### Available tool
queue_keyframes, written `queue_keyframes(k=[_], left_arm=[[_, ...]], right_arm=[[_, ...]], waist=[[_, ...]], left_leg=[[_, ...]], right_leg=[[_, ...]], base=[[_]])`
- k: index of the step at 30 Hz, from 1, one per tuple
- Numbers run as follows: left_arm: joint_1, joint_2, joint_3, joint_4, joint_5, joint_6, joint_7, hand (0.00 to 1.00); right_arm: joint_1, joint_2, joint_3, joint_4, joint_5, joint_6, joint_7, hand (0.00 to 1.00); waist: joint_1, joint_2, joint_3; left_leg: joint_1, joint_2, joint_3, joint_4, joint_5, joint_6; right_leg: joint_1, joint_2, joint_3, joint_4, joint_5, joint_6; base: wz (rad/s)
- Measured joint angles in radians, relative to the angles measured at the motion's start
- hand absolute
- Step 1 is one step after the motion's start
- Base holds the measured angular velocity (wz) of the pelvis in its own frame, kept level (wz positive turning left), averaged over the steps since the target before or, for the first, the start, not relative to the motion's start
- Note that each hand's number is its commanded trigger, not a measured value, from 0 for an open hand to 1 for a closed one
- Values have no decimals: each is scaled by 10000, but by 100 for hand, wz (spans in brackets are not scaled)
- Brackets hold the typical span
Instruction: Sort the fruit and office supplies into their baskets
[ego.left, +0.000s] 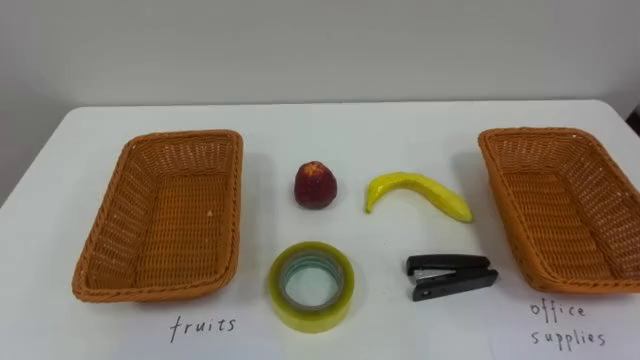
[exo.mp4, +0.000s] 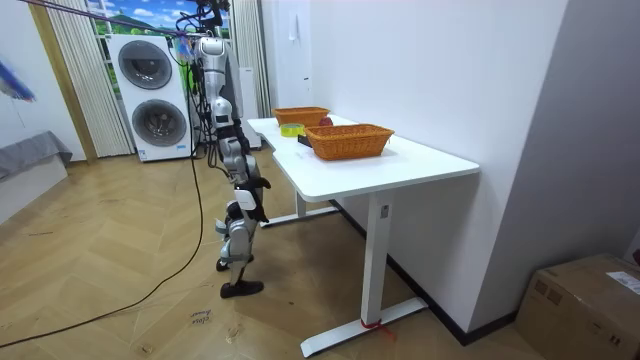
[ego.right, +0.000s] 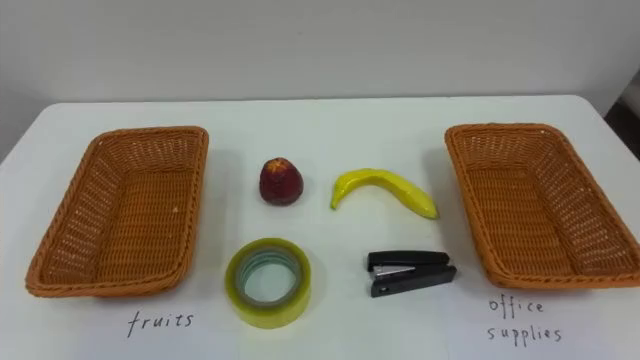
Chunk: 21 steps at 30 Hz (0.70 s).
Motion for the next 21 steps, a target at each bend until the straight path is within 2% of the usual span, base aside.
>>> queue_keyframes(k=[14,21], left_arm=[[-21,22,6,-6,-78,96,-173,0],[-5,194,49,-16,-69,126,-206,0]], right_arm=[[16,-56,257,141,-102,40,-10,0],[69,-46,-111,216,-75,144,-361,0]], waist=[[182,-17,-1],[131,-72,-13]], left_leg=[[53,-1,0,3,0,0],[58,-8,-14,12,1,1]], right_leg=[[-10,8,-22,-7,0,0],[-2,-3,-27,9,0,0]], base=[[0],[0]])
